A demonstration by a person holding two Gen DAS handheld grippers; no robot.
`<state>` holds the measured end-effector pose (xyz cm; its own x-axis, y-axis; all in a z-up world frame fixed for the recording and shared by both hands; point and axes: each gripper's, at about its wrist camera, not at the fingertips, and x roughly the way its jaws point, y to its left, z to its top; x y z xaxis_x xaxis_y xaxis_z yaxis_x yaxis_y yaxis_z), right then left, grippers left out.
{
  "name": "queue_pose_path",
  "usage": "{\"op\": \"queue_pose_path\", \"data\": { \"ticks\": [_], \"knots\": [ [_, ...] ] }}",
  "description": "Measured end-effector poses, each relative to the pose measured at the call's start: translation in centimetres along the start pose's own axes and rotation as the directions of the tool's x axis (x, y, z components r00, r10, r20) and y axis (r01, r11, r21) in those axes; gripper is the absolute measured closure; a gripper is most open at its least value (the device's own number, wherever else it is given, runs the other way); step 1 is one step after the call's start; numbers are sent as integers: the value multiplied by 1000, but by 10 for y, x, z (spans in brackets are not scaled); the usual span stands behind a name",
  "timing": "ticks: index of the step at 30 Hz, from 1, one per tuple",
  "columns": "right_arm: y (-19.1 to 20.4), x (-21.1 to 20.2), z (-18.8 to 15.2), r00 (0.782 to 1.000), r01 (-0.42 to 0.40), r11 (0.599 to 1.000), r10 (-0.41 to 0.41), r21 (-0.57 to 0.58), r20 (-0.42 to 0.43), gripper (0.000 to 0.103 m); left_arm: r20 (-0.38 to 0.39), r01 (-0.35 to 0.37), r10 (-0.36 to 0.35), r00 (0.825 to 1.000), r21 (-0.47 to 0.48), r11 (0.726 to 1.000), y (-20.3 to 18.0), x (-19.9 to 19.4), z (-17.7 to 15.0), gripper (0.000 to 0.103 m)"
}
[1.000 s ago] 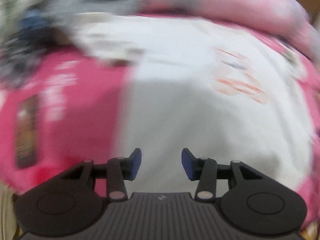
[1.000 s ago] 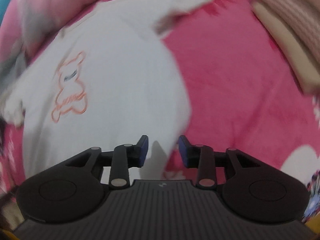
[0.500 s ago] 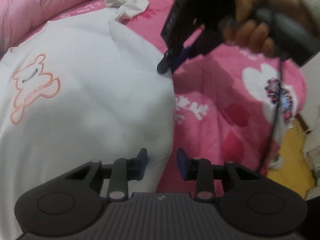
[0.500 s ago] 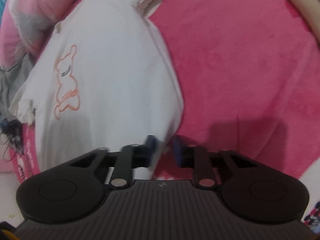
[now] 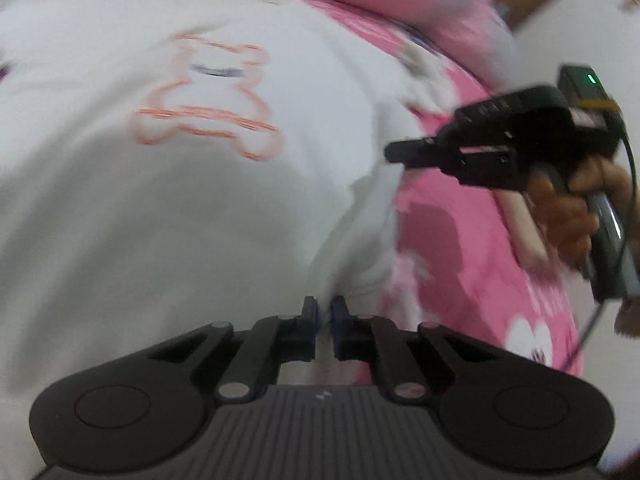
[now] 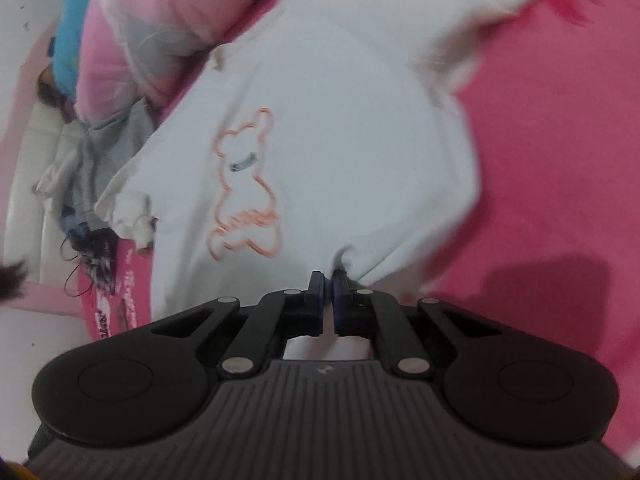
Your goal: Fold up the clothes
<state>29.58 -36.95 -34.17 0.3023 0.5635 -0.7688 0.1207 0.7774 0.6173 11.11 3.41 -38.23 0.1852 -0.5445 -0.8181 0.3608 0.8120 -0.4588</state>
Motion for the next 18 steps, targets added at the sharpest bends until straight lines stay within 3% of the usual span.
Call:
{"op": "queue_pose_path", "data": {
  "ticks": [2, 6, 9, 12, 14, 16, 18],
  "knots": [
    [10, 24, 11, 1000, -12, 999, 11, -34, -26, 100, -1, -32, 32, 999, -41, 999, 17, 2, 8, 95],
    [20, 73, 23, 995, 18, 996, -27, -89, -91, 98, 0, -116, 116, 993, -25, 993, 32, 13, 13, 94],
    [14, 90, 27, 993, 8, 998, -16, -68, -121, 99, 9, -141, 141, 990, -9, 990, 31, 19, 10, 89],
    [10, 82, 29, 992, -13, 999, 9, -36, -123, 96, 22, -146, 146, 989, -8, 989, 29, 18, 7, 89],
    [8, 68, 28, 995, -17, 1000, 15, -20, -95, 90, 19, -139, 139, 990, -16, 990, 31, 19, 8, 87],
    [6, 47, 25, 998, -36, 999, 35, -15, -44, 74, 15, -132, 133, 991, -29, 991, 33, 19, 10, 85],
    [4, 25, 21, 998, -56, 998, 56, -12, 9, 64, 9, -119, 120, 993, -40, 992, 36, 21, 12, 82]
  ]
}}
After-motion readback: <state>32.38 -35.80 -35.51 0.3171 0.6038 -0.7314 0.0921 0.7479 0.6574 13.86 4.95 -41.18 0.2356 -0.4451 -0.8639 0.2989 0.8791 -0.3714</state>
